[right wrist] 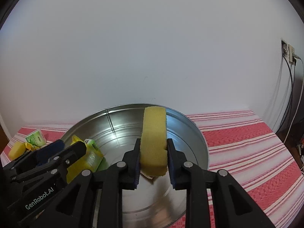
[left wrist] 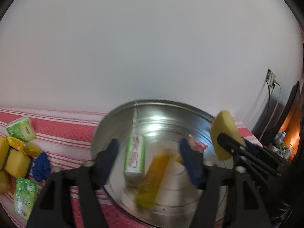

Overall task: Organize objects
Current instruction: 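Carry both items over the tin and release them inside with both grippers, then move the right gripper back toward the green tissue pack on the table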

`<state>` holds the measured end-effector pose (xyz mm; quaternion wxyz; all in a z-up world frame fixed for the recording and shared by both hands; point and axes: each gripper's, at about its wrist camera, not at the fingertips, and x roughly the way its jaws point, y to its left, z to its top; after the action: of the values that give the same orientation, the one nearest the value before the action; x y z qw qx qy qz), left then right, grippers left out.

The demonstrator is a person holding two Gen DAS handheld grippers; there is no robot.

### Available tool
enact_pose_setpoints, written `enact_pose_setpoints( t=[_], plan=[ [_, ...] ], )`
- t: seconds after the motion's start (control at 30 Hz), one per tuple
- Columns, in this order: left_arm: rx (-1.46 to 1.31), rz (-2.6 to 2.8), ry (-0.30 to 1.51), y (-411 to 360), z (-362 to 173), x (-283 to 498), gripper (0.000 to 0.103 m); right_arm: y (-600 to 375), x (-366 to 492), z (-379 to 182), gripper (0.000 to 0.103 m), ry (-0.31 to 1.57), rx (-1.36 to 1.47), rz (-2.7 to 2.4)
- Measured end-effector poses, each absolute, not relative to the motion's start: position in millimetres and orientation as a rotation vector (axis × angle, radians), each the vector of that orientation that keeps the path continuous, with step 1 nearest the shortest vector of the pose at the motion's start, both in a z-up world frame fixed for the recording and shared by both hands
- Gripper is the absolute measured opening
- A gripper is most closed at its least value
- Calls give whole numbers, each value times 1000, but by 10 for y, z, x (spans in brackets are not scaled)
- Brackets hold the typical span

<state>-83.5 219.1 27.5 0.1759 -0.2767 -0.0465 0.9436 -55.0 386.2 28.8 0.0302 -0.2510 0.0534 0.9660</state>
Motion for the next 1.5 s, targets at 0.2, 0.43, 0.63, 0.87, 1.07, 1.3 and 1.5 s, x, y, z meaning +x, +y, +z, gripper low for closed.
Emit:
enact_pose_setpoints(
  t=[0.2, 0.43, 0.63, 0.87, 1.07, 1.3, 1.5],
  plan=[
    [-718, 2753, -226, 2000, 355, -763, 102, 3999, -533, 269, 64, 194, -721, 2976],
    [-717, 2800, -195, 1920, 343, -699, 102, 4008, -467, 295, 65, 192, -690, 2993],
    [-716, 2841, -101, 1921, 335, -690, 102, 4020, -487, 285, 65, 215, -685, 3000],
    [-675, 2901, -41, 1795, 320, -620, 102, 4007, -464, 216, 65, 253, -692, 3011],
    [-679, 2927, -14, 1682, 296, -590, 102, 3910, -453, 168, 65, 174, -677, 3018],
    [-675, 2962, 39, 1554, 289, -556, 102, 3713, -239, 203, 65, 147, -545, 3012],
    [-656, 2980, 87, 1463, 296, -507, 102, 3656, -207, 275, 65, 141, -443, 3002]
  ],
)
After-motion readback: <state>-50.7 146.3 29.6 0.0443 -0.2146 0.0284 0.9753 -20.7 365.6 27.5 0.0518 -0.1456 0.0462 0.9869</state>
